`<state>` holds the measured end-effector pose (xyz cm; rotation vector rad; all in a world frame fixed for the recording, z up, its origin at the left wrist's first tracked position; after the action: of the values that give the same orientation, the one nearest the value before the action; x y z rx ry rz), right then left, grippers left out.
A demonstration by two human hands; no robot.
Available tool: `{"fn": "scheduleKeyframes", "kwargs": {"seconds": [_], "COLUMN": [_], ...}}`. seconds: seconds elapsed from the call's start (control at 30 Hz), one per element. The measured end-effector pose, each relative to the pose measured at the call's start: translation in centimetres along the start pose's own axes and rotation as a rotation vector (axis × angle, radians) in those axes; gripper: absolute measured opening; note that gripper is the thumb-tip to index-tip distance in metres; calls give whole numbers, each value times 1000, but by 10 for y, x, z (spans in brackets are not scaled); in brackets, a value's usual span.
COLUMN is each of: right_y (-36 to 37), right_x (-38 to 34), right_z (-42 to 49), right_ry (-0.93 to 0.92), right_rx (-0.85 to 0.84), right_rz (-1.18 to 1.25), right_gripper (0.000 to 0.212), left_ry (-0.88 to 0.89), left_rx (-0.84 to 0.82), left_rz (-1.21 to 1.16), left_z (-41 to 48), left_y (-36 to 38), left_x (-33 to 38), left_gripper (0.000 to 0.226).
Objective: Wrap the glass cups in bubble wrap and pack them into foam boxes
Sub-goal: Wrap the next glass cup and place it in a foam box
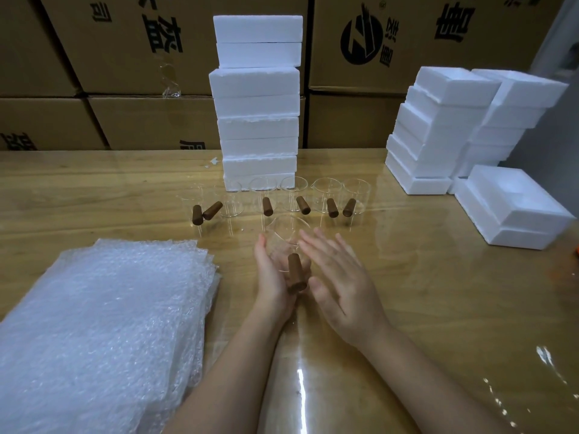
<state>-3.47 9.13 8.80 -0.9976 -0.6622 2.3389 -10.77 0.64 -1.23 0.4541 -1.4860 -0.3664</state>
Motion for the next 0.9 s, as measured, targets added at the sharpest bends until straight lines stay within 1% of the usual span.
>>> {"fn": "scheduleKeyframes", "kwargs": {"seconds": [0.07,0.17,0.27,0.33,0.37,0.43,0.47,0.5,0.57,0.7,0.77,0.83,0.9], "right_y": [1,0,-1,-2,-2,-3,-3,-4,-4,-3,0,3,6], "right_x": [-7,-9,-5,-1,1,6,8,11,19,36,38,38,36], "right_z": [-1,-1,2,5,6,7,7,8,11,12,10,8,6], "right_ry": [-37,-38,-3,39,62,99,117,140,204,304,315,313,301], "right_rx": [-6,-20,-30,-44,-53,-65,-70,-74,-82,-92,-105,-124,-137], "right_rz": [9,27,27,42,51,67,78,91,117,119,120,124,119], "right_gripper": [50,51,53,56,58,60,60,61,63,67,69,69,69], "left_ry": [24,60,127,171,168,167,164,150,93,85,84,48,38], "left_rx": [7,14,-75,-113,-125,-151,-164,-168,-158,-113,-74,-14,27], "left_rz": [64,101,124,156,166,225,260,282,302,256,217,125,47], "left_z": [-3,-5,-6,-6,-6,-4,-4,-5,-7,-8,-7,-4,-2], "left_y": [1,6,19,24,25,25,25,26,26,23,18,11,7], "left_x": [4,5,10,13,11,8,8,6,1,3,6,4,4], "left_gripper": [83,78,69,68,70,83,85,83,73,62,66,72,70]}}
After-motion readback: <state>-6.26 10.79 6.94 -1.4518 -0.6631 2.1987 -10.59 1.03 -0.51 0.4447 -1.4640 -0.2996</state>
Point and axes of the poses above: each hand's wrist, its own z-axis towards the middle knuckle, its own y-axis out of the palm, x = y × z, the point moved 9 cm from there along z, towards the middle knuckle, and after that the axes turned 13 degrees about y, right-handed, at the moved point
